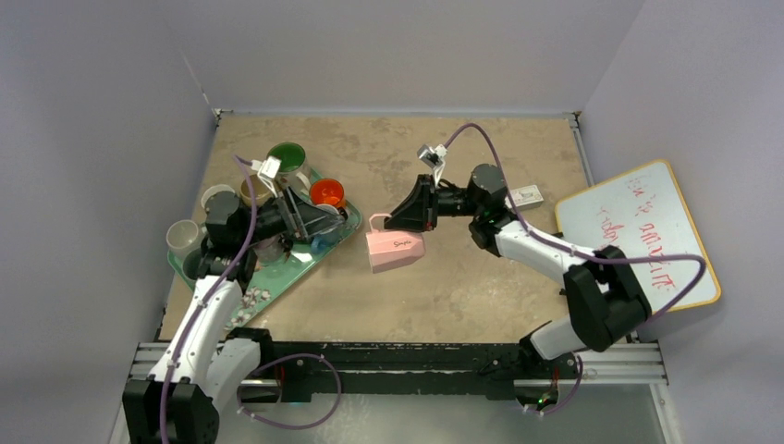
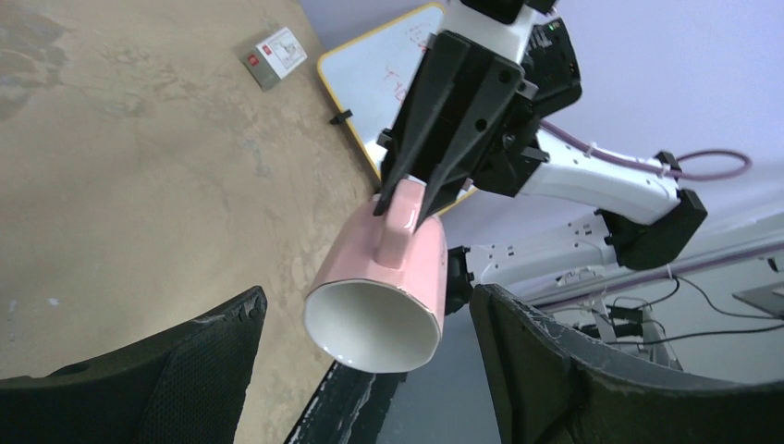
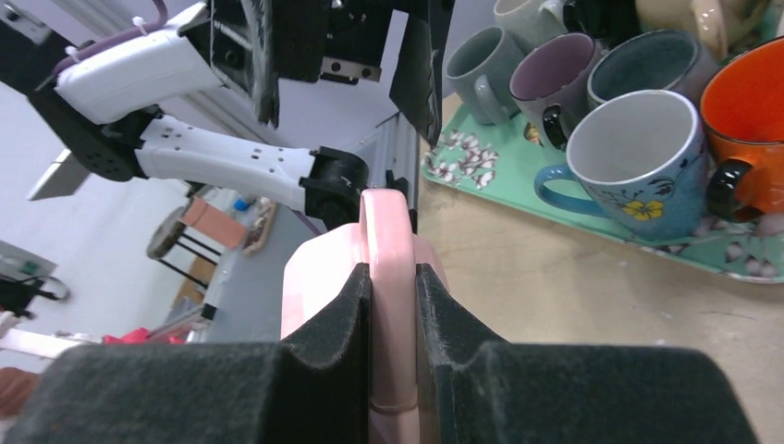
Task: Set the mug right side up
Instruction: Turn over the cup at the center of the board.
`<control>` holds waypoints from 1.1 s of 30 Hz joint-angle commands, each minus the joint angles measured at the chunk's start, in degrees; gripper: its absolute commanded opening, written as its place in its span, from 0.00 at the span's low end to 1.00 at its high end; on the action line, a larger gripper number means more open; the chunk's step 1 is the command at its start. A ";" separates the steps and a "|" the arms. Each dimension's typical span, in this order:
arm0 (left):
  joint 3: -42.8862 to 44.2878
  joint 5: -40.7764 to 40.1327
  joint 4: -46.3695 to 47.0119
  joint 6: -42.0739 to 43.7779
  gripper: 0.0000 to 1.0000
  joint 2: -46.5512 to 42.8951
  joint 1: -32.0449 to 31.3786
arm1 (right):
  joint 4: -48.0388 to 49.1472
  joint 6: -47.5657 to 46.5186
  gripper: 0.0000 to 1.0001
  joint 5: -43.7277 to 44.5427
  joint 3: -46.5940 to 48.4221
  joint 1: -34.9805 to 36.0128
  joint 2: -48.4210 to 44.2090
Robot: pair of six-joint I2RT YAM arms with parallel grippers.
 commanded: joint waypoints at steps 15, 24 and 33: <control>0.20 -16.13 8.62 -2.74 0.70 7.38 -13.16 | 36.95 25.07 0.00 0.35 -0.70 1.37 9.49; 0.30 -23.66 8.20 -0.86 0.56 9.68 -19.73 | 31.82 21.54 0.00 2.57 -0.93 2.17 8.12; -4.36 -32.55 16.29 -5.06 0.40 9.75 -25.12 | 32.59 22.78 0.00 5.10 -0.99 2.78 8.56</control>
